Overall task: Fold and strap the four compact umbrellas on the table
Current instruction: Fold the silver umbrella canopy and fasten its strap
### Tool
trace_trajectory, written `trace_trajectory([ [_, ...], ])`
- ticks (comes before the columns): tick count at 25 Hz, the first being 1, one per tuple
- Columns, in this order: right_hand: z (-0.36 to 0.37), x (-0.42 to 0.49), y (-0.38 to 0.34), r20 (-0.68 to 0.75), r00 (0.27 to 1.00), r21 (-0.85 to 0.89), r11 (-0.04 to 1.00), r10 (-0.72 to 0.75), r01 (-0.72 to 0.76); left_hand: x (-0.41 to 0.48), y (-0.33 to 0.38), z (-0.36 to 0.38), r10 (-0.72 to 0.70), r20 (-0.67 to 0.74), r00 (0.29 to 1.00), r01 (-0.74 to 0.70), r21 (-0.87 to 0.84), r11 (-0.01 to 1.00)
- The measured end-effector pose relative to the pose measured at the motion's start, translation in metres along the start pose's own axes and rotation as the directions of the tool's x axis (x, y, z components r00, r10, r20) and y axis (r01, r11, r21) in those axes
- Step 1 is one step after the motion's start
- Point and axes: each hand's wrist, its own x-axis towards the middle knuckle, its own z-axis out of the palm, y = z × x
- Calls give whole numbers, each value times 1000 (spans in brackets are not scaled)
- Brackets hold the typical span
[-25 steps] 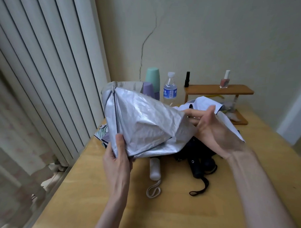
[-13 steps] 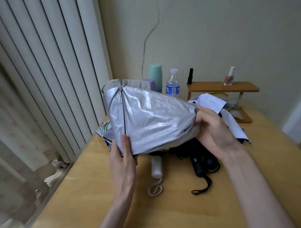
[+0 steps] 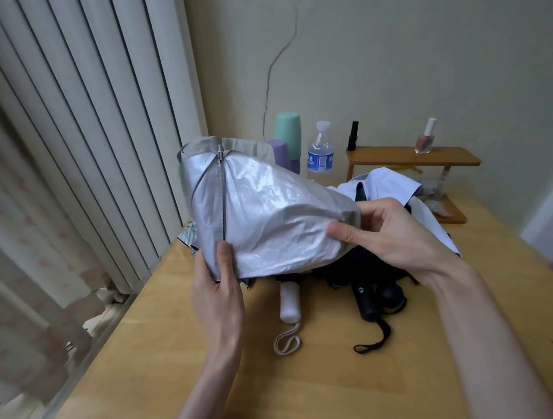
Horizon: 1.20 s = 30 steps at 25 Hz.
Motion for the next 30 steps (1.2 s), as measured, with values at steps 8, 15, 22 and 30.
trace_trajectory([
  [8,15,4,5,86,994,126,989,63,-73,-4,2,3,32,-12,999,-32,20,999],
  [15,5,-7,-1,37,999,192,981,20,-27,-3,-2,4,39,-8,999,-38,39,999],
  [22,-18,-29,-2,89,995,53,997,46,-51,-12,4,10,48,74,996,-42,-72,996],
  [30,-26,-31,9,-85,993,-139,988,-81,68,-17,10,23,-21,231,973,91,-296,951],
])
